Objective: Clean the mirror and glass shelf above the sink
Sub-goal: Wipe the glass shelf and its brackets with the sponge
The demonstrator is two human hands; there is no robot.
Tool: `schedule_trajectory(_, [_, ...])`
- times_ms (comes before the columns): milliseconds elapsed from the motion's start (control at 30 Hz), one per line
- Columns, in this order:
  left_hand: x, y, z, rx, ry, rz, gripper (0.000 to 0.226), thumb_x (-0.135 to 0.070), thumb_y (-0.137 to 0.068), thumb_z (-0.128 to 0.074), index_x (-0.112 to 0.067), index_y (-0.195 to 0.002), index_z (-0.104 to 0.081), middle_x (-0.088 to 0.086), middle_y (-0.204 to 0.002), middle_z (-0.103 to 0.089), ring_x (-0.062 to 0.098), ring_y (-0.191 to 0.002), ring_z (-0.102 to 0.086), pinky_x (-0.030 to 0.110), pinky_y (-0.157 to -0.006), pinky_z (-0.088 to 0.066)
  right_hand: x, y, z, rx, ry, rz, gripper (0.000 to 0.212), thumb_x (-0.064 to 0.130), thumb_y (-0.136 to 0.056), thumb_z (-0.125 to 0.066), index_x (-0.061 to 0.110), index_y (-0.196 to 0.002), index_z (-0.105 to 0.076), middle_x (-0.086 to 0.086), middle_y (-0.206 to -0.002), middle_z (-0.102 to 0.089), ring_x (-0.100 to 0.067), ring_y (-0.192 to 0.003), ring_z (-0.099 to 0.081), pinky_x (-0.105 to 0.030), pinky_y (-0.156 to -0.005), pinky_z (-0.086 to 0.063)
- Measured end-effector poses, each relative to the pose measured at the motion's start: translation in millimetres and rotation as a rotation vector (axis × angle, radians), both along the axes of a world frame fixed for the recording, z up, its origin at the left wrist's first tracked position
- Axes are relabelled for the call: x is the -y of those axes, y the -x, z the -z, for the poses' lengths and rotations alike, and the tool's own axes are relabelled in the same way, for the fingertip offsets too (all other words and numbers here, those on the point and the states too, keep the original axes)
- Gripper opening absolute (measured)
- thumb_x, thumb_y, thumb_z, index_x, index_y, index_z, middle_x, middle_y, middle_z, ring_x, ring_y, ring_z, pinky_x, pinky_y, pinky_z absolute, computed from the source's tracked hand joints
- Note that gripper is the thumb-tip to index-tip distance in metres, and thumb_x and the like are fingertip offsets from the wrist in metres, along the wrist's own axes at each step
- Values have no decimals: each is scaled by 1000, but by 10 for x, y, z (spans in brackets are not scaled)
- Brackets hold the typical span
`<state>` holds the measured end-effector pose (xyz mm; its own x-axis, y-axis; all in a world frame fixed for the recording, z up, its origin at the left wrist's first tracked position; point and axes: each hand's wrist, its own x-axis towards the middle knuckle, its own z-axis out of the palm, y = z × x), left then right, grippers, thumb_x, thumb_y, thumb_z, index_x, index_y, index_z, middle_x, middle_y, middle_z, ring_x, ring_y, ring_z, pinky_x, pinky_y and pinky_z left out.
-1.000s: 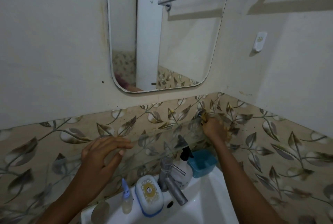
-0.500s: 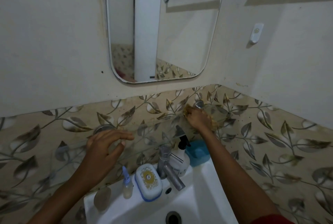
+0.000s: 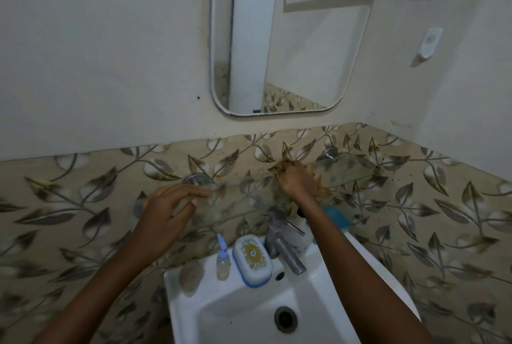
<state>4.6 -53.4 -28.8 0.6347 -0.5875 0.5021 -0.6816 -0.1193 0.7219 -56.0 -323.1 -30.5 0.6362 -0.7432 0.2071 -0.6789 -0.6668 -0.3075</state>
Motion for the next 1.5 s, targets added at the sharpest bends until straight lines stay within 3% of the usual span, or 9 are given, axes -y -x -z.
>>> schedule_trajectory(133, [-80,-83,32,-16,-42,-34,19,-9,-87,-55,-15,-96,-71,4,-108,-69,25,-111,-56,51,-100,-40,-363,-66,14,27,16,-64,33,32,-95,-36,24,-120,-56,-4,-140,-46,-33,-126,-33,-44,-102,-25])
schedule_trajectory(533, [-415,-169,89,-54,15,-182,25,-2,-88,-54,-22,-92,-69,0,-103,-68,24,-107,-57,47,-98,-43,-1555,-305,63,137,41,-233,29,24,-93,-42,14,-116,-57,-12,-131,-51,-35,-127,-31,-45,-98,-27])
schedule_trajectory(667, [-612,-212,151,-78,46,-275,25,-1,-88,-53,-20,-91,-69,-6,-101,-66,20,-88,-62,21,-76,-44,-1807,-316,78,150,69,-254,31,19,-90,-43,11,-118,-55,-15,-130,-51,-36,-124,-32,-46,-96,-28])
schedule_trajectory(767, [-741,-230,192,-99,74,-304,32,3,-86,-51,-26,-92,-66,-8,-100,-63,4,-90,-55,3,-74,-38,-1973,-304,97,153,101,-266,33,18,-89,-44,10,-119,-54,-16,-129,-51,-36,-122,-34,-44,-93,-29])
schedule_trajectory(1000, [-905,-300,331,-178,71,-381,26,-3,-89,-52,-22,-102,-65,-1,-104,-64,9,-93,-57,22,-77,-42,-2282,-340,87,175,78,-351,36,20,-89,-44,11,-122,-53,-15,-134,-48,-35,-125,-31,-43,-95,-28])
schedule_trajectory(1133, [-937,-314,350,-374,45,-379,29,-10,-92,-52,-13,-120,-59,8,-120,-63,21,-106,-57,37,-92,-46,-2535,-413,73,181,59,-422,32,20,-89,-45,10,-117,-56,-15,-127,-53,-35,-121,-33,-43,-92,-29])
schedule_trajectory(1200, [-950,-297,329,-560,81,-357,34,-19,-94,-50,-12,-126,-54,6,-113,-66,24,-101,-62,40,-87,-51,-2633,-425,75,189,52,-463,32,22,-88,-45,8,-115,-57,-16,-126,-53,-35,-120,-33,-44,-92,-29])
schedule_trajectory(1367, [-1053,-262,301,-1243,294,-62,32,-34,-95,-44,-10,-110,-57,5,-90,-66,19,-72,-67,28,-57,-57,-2797,-384,114,240,75,-542,24,12,-87,-44,7,-102,-62,-14,-122,-56,-32,-113,-36,-40,-87,-27])
schedule_trajectory(1500, [-1127,-251,351,-1356,359,99,36,-43,-92,-44,-13,-101,-62,6,-81,-74,17,-73,-69,31,-69,-56,-2889,-333,146,354,-9,-615,36,9,-85,-44,18,-115,-60,-4,-123,-60,-29,-111,-39,-36,-86,-27])
